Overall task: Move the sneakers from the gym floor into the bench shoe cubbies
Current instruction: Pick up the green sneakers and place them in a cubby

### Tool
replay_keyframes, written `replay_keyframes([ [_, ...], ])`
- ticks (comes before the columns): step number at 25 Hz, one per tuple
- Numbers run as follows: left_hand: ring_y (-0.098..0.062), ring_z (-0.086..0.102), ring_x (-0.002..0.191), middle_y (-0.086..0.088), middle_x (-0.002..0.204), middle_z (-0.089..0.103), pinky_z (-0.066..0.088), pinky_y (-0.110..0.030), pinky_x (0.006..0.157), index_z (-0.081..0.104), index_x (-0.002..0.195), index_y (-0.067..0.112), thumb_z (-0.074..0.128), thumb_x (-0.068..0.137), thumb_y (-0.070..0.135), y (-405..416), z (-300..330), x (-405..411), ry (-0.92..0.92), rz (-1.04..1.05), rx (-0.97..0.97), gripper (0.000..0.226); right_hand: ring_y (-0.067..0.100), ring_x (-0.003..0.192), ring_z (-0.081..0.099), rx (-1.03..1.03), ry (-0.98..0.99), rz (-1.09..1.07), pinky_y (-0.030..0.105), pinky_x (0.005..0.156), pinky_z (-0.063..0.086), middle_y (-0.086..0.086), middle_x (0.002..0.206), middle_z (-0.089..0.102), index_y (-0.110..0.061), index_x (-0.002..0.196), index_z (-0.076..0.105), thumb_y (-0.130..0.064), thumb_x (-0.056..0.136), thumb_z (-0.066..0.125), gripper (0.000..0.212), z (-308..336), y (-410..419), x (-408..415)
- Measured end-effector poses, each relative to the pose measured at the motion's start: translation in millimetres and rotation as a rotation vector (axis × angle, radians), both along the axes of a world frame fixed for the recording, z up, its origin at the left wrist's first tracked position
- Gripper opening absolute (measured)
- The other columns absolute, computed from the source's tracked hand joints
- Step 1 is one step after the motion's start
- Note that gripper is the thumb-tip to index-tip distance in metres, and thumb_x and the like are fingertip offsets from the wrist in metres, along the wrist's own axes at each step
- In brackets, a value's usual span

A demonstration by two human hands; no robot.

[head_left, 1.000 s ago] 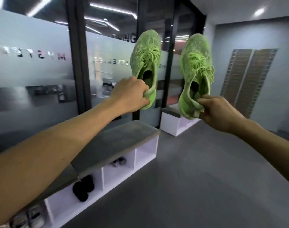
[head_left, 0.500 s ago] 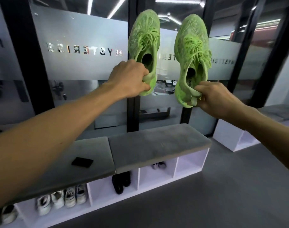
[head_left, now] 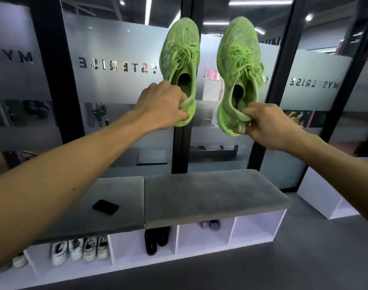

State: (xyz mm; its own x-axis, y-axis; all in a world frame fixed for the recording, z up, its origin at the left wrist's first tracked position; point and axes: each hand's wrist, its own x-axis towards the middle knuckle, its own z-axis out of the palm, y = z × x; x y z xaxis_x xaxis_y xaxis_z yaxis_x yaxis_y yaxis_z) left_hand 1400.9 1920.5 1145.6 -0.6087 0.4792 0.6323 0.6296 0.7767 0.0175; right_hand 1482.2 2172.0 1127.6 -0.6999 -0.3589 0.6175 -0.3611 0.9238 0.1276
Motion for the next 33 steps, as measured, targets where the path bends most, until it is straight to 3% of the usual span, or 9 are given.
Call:
replay_keyframes([
  [3, -0.034, 0.05, 0.064, -0.003, 0.059, 0.044, 0.033, -0.031, 0.057, 0.053, 0.059, 0.015, 0.072, 0.074, 0.037, 51.1, -4.8, 10.3, 0.002, 0.036, 0.013, 0.033, 0.021, 0.06, 0.039, -0.002, 0.009, 0.059, 0.032, 0.059, 0.036, -0.012, 0.064, 0.037, -0.025, 0.067, 0.041, -0.01, 0.077, 0.072, 0.036, 2.1, 52.0, -5.7],
  [9, -0.034, 0.05, 0.065, -0.003, 0.058, 0.044, 0.034, -0.032, 0.057, 0.049, 0.057, 0.016, 0.071, 0.075, 0.037, 142.2, -7.6, 26.8, -0.024, 0.121, -0.007, 0.036, 0.029, 0.063, 0.047, 0.038, -0.008, 0.142, 0.037, 0.06, 0.041, 0.006, 0.07, 0.05, -0.005, 0.071, 0.056, -0.012, 0.077, 0.072, 0.018, 4.5, 141.4, -21.2],
  [15, -0.031, 0.049, 0.064, -0.002, 0.056, 0.043, 0.034, -0.032, 0.057, 0.044, 0.054, 0.018, 0.07, 0.076, 0.037, 199.1, -10.5, -3.4, -0.017, 0.185, -0.052, 0.039, 0.021, 0.057, 0.037, 0.006, 0.006, 0.217, 0.028, 0.055, 0.024, -0.002, 0.063, 0.041, -0.006, 0.065, 0.054, -0.008, 0.076, 0.073, 0.022, -5.8, 195.9, -65.2],
  [19, -0.03, 0.048, 0.062, -0.002, 0.055, 0.042, 0.034, -0.032, 0.057, 0.043, 0.054, 0.017, 0.07, 0.077, 0.036, 221.9, -35.7, -41.9, -0.029, 0.187, -0.068, 0.04, 0.021, 0.058, 0.037, -0.044, -0.016, 0.212, 0.029, 0.056, 0.022, -0.006, 0.062, 0.038, -0.009, 0.065, 0.052, -0.014, 0.079, 0.071, 0.024, -32.1, 213.9, -105.7],
  [25, -0.036, 0.054, 0.066, -0.004, 0.054, 0.04, 0.048, -0.039, 0.062, 0.038, 0.053, 0.013, 0.071, 0.074, 0.032, 261.3, -120.0, -81.2, -0.094, 0.202, -0.1, 0.043, 0.022, 0.061, 0.04, -0.116, -0.103, 0.257, 0.029, 0.06, 0.029, -0.017, 0.063, 0.036, -0.023, 0.066, 0.044, -0.012, 0.077, 0.073, 0.033, -120.3, 245.1, -160.9],
  [33, -0.032, 0.043, 0.062, -0.002, 0.054, 0.033, 0.044, -0.039, 0.06, 0.032, 0.052, 0.016, 0.071, 0.074, 0.033, 299.2, -364.3, -110.0, -0.137, 0.242, -0.141, 0.048, 0.022, 0.063, 0.042, -0.146, -0.175, 0.319, 0.032, 0.061, 0.032, -0.016, 0.064, 0.036, -0.021, 0.065, 0.045, -0.01, 0.074, 0.073, 0.031, -366.3, 279.3, -201.4],
])
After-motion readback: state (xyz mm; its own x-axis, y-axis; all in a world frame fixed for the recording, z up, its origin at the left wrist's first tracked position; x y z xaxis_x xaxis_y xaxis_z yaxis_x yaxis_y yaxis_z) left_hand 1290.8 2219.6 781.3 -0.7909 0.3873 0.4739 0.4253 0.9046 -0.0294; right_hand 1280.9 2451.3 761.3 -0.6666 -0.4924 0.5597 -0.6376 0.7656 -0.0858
